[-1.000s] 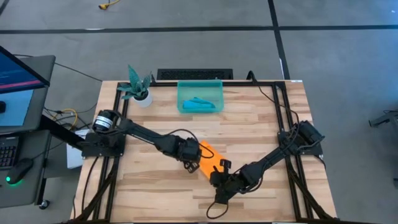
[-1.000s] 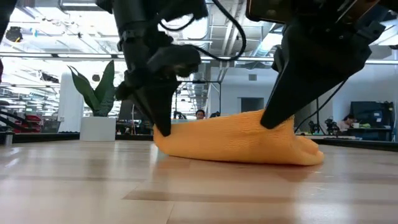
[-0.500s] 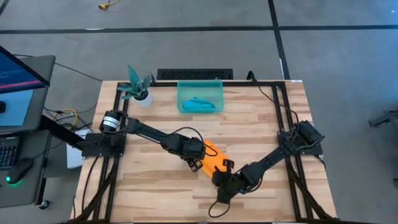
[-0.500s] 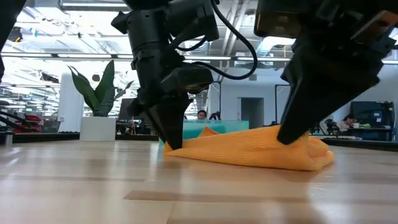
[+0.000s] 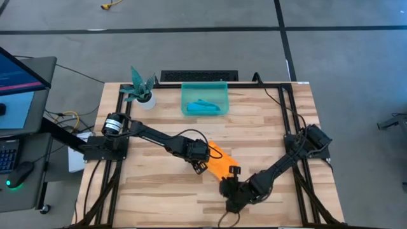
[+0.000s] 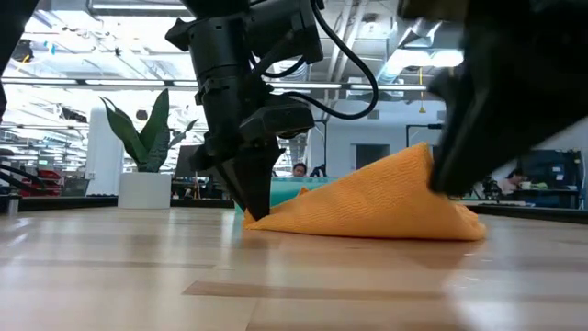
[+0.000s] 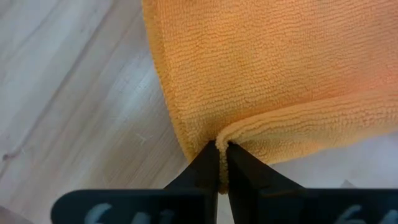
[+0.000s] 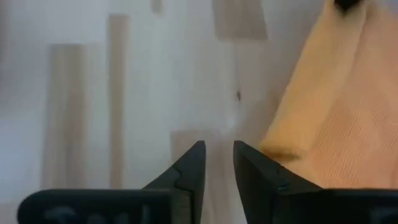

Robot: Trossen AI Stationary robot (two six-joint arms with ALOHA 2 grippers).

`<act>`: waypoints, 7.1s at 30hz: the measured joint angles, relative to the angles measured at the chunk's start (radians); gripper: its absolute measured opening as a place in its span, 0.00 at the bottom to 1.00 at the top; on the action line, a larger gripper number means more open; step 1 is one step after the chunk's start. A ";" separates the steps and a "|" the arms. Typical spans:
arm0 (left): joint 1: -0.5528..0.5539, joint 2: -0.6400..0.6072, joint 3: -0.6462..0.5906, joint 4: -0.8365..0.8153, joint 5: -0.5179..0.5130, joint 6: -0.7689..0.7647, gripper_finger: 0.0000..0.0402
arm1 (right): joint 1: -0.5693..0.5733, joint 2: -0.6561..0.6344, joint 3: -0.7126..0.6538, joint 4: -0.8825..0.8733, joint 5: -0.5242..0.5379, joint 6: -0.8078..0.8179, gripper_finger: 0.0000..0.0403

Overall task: Roll microfiber towels into tight, uniform cylinder then place into a basket
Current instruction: Roll the orange microfiber cloth

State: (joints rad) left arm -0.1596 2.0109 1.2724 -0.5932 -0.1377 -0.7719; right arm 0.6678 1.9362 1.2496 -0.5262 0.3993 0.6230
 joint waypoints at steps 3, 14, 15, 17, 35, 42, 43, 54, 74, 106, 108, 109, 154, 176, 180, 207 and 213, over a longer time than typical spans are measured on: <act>0.000 0.000 0.000 0.002 -0.006 0.000 0.02 | 0.027 0.000 0.035 0.006 0.087 -0.091 0.24; -0.002 0.000 0.000 0.005 -0.009 0.005 0.02 | 0.034 -0.001 0.017 0.129 0.283 -0.280 0.18; -0.002 0.000 0.000 0.006 -0.009 0.005 0.02 | 0.024 -0.001 0.005 0.132 0.281 -0.272 0.18; -0.002 0.000 -0.001 0.006 -0.009 0.005 0.02 | 0.003 -0.001 -0.022 0.133 0.281 -0.246 0.18; -0.004 0.000 -0.001 0.007 -0.010 0.009 0.02 | -0.075 -0.001 -0.111 0.093 0.123 0.007 0.17; -0.004 0.000 -0.001 0.006 -0.009 0.009 0.05 | -0.076 -0.001 -0.111 0.093 0.073 0.008 0.17; -0.004 0.000 -0.001 0.006 -0.010 0.011 0.06 | -0.076 -0.001 -0.111 0.093 0.072 0.008 0.17; -0.004 0.002 0.000 0.013 -0.008 0.140 0.23 | -0.076 -0.001 -0.110 0.066 0.020 0.033 0.17; -0.113 -0.180 -0.006 -0.032 -0.157 0.356 0.24 | -0.075 -0.001 -0.110 0.051 -0.012 0.051 0.17; -0.094 -0.076 -0.001 0.191 -0.140 0.575 0.24 | -0.075 -0.001 -0.111 0.054 -0.010 0.051 0.17; -0.093 -0.076 -0.001 0.191 -0.149 0.576 0.24 | -0.075 -0.001 -0.111 0.054 -0.010 0.051 0.17; -0.093 -0.076 -0.001 0.190 -0.158 0.578 0.24 | -0.075 -0.001 -0.111 0.054 -0.010 0.051 0.17; -0.222 0.046 0.002 0.028 -0.302 -0.035 0.24 | -0.057 -0.001 -0.109 -0.030 0.016 0.190 0.41; -0.220 0.046 0.001 0.032 -0.300 -0.045 0.24 | 0.025 0.000 0.030 -0.238 0.188 0.084 0.28; -0.219 0.046 0.001 0.032 -0.300 -0.045 0.24 | 0.082 0.000 0.082 -0.337 0.230 0.127 0.27; -0.218 0.044 0.001 0.031 -0.242 -0.216 0.24 | 0.109 0.000 -0.073 -0.077 0.299 -0.109 0.48; -0.219 0.044 0.001 0.031 -0.242 -0.216 0.24 | 0.059 0.000 -0.124 -0.027 0.225 -0.108 0.51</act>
State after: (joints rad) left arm -0.3782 2.0548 1.2732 -0.5621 -0.3797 -0.9878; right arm 0.7270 1.9362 1.1261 -0.5533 0.6247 0.5147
